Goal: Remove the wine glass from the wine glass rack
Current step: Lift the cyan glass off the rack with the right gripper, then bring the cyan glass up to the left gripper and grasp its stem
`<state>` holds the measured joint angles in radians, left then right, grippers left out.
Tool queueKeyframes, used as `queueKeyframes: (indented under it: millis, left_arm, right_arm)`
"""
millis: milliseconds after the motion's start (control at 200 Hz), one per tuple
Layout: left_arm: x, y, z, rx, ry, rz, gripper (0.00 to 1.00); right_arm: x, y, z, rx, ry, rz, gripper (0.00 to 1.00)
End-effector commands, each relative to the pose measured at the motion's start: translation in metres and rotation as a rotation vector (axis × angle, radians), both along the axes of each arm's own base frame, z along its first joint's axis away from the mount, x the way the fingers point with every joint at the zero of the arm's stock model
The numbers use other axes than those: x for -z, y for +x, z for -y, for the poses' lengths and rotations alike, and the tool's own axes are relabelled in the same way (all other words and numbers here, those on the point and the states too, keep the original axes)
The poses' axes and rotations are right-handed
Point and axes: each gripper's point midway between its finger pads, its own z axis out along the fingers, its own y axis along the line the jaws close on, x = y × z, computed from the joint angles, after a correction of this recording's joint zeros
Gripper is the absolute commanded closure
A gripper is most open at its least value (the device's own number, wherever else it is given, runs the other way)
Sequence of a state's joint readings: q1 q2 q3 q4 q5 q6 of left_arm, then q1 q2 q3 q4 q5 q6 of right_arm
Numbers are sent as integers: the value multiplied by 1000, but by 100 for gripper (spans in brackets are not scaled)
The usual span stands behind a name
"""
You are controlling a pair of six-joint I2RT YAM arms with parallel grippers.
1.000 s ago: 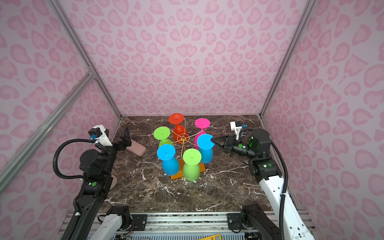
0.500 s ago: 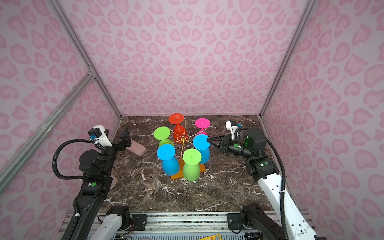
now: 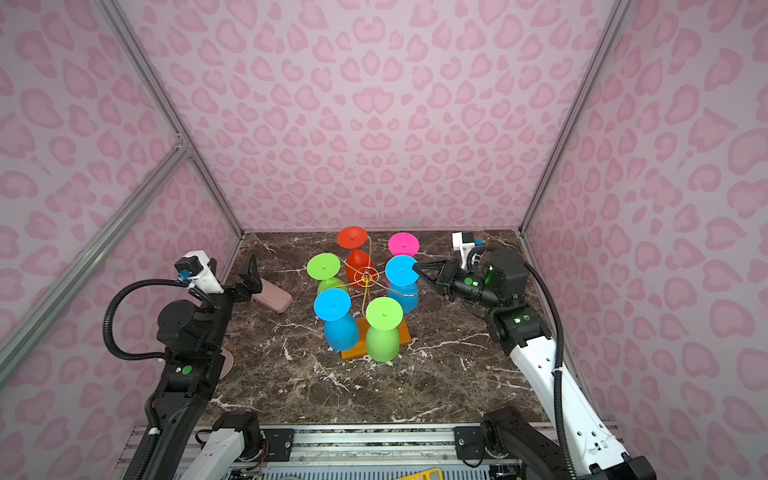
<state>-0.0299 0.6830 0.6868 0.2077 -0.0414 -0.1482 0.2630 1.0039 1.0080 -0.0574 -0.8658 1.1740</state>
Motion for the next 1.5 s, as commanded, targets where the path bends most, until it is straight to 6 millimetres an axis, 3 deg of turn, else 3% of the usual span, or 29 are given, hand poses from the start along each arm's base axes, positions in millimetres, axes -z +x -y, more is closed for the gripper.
queueKeyframes:
  millis: [0, 240, 515, 770, 850, 950, 1215, 1350, 1495]
  left_arm:
    - [-10, -3, -1, -5, -1, 29, 2]
    - [-11, -4, -1, -6, -2, 31, 2]
    - [-10, -3, -2, -11, -4, 29, 1]
    - [-11, -5, -14, -71, -78, 5, 1]
    - [-22, -8, -10, -43, -109, 0, 3]
    - [-48, -16, 5, 56, -170, 22, 5]
    - [-133, -41, 97, 649, -213, 35, 13]
    - [-162, -46, 130, 904, -249, 1, 18]
    - [-185, -42, 146, 998, -239, 4, 19]
  right_arm:
    - [-11, 6, 2, 24, 8, 52, 100]
    - [-2, 9, 16, 75, 2, 26, 100]
    - [7, 12, 47, 165, 20, 2, 100]
    - [12, 9, 92, 290, -38, 23, 100]
    - [5, 13, 109, 333, -57, 56, 100]
    - [-15, 20, 123, 382, -136, 135, 100]
    - [-102, 31, 129, 417, -278, 442, 100]
    - [-142, 27, 120, 408, -296, 604, 100]
    - [-179, 27, 94, 357, -315, 737, 100]
